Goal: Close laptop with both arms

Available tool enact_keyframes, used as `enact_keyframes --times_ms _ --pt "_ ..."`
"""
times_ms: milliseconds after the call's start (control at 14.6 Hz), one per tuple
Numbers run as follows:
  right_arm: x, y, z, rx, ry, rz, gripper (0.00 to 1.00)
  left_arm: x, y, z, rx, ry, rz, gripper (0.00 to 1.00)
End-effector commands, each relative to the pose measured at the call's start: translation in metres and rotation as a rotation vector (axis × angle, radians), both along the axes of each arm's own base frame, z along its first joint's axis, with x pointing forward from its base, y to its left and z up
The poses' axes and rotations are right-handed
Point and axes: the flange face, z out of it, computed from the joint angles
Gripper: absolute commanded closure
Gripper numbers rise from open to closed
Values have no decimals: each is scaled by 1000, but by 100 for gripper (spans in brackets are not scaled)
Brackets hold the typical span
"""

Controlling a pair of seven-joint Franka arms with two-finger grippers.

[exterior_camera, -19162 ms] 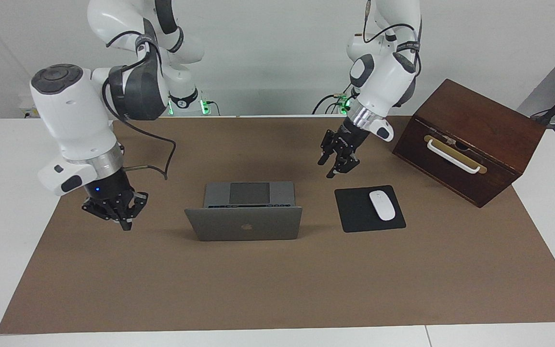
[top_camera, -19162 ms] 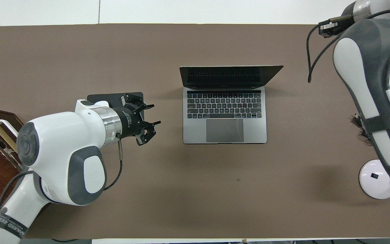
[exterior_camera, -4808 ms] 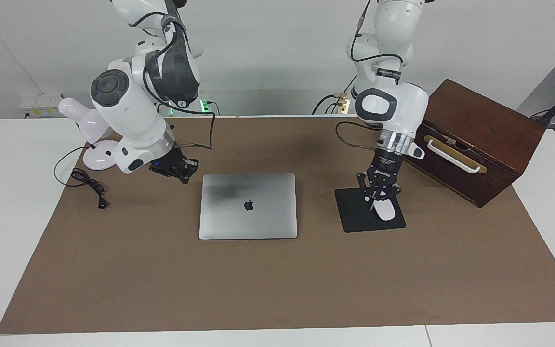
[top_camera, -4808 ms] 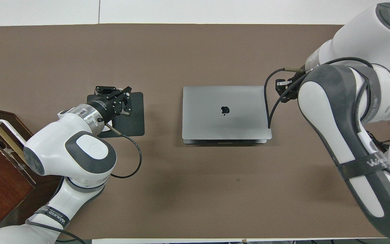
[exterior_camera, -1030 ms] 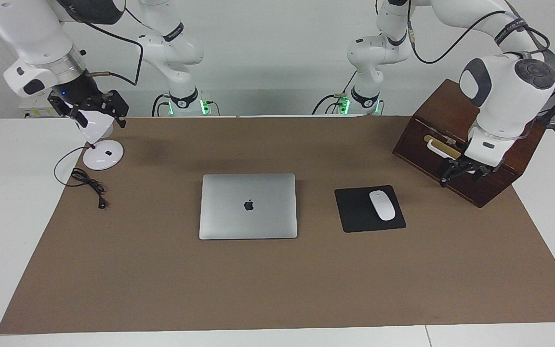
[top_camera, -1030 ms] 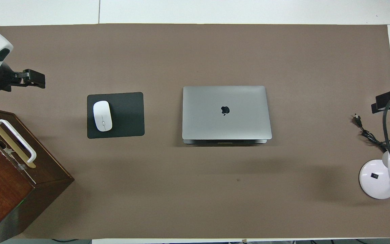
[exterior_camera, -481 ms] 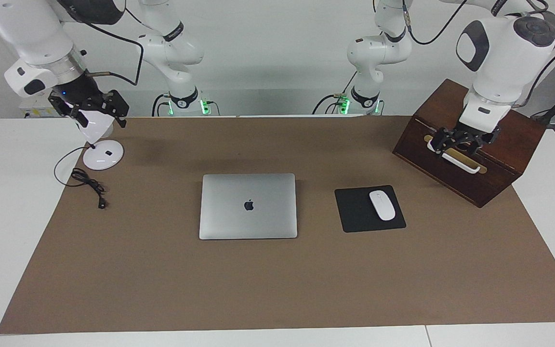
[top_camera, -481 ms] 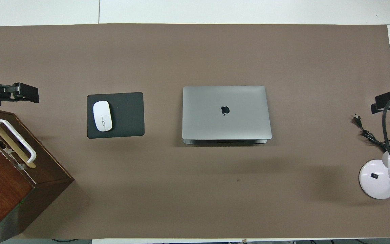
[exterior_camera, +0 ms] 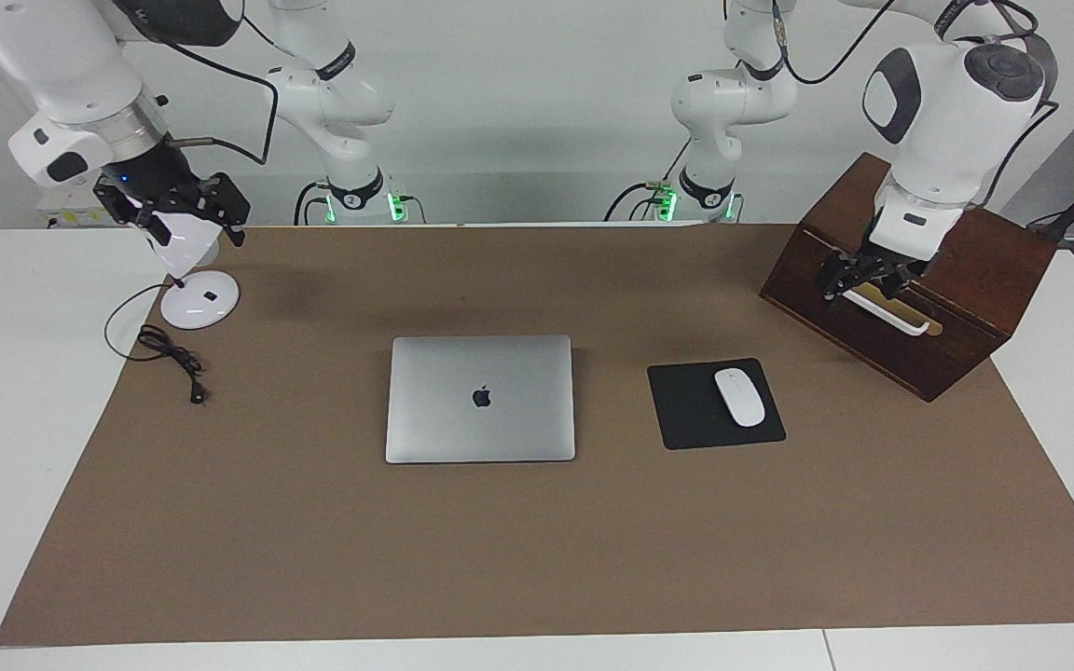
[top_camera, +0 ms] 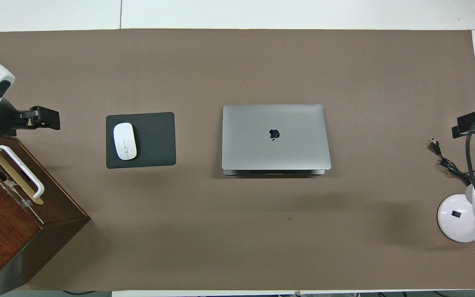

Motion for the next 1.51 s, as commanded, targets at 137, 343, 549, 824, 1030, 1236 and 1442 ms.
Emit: enact_keyframes --times_ms 137,343,549,824,1030,1236,1442 --pt "-5 -1 2 -10 -11 -5 0 -10 -2 7 -19 10 13 0" --pt "-5 0 3 -11 -17 -3 0 -7 0 42 -74 -10 24 0" --pt "-6 -1 3 -9 -16 -6 0 -7 13 62 -74 -20 -34 0" --pt "-6 0 3 -9 -14 -5 0 -13 17 75 -88 -13 -25 0" --pt "-7 0 3 -11 -11 -5 0 -18 12 87 -82 -19 -47 0" --pt "-6 0 3 -10 -13 -6 0 -23 13 74 -47 -22 -168 0" --pt "-6 1 3 -10 -13 -5 0 -21 -4 87 -25 -26 -195 0"
